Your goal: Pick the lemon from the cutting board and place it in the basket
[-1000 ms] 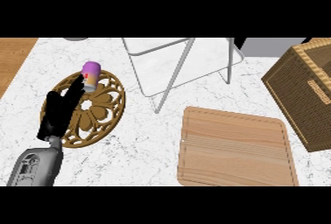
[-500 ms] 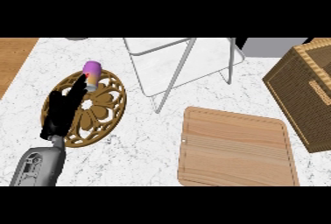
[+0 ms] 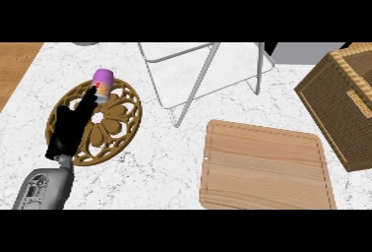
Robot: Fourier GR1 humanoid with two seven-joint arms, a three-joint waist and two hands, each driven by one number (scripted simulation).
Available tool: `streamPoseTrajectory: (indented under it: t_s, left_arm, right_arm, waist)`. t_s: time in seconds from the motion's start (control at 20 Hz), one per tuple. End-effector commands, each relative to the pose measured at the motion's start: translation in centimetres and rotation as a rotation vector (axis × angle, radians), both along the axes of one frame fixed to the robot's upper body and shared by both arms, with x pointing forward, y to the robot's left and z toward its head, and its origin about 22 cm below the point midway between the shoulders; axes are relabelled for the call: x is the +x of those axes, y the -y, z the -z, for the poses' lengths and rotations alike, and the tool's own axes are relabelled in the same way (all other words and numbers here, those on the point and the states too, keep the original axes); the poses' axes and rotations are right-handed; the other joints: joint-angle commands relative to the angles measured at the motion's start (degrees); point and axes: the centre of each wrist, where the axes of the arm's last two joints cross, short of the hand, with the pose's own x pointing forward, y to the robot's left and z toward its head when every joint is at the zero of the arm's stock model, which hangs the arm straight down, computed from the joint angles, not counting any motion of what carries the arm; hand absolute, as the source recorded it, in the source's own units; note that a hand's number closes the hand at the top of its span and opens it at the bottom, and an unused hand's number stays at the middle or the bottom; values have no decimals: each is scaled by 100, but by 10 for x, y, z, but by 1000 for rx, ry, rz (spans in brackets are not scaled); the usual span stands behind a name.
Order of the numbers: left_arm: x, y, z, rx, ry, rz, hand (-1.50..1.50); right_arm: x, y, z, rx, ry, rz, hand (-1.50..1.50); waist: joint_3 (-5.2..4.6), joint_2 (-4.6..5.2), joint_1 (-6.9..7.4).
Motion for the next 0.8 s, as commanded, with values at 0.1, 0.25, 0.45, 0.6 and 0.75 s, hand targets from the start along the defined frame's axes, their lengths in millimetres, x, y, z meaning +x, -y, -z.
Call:
streamPoseTrajectory:
  t_s: [0.1,0.25,0.45,0.6,0.75]
  left_arm:
    - [11,0,-16,-1,14,6,0]
    - [-1,-12,-12,-14,-6,6,0]
    - [-3,8,0,10,12,-12,0]
    - [2,2,-12,-6,6,1,0]
    - [12,-2,-14,-15,9,-13,0]
  right_arm:
    - [-11,22,-18,110,195,119,-150]
    - [-35,50,-32,141,233,209,-150]
    - [-64,80,-34,262,230,314,-150]
    - [-104,112,-61,283,248,343,-150]
    - [-135,130,-39,273,207,345,-150]
  waist:
    - [2,7,7]
    - [-1,-21,-21]
    - [3,6,-26]
    - [9,17,-9]
    - [19,50,-14]
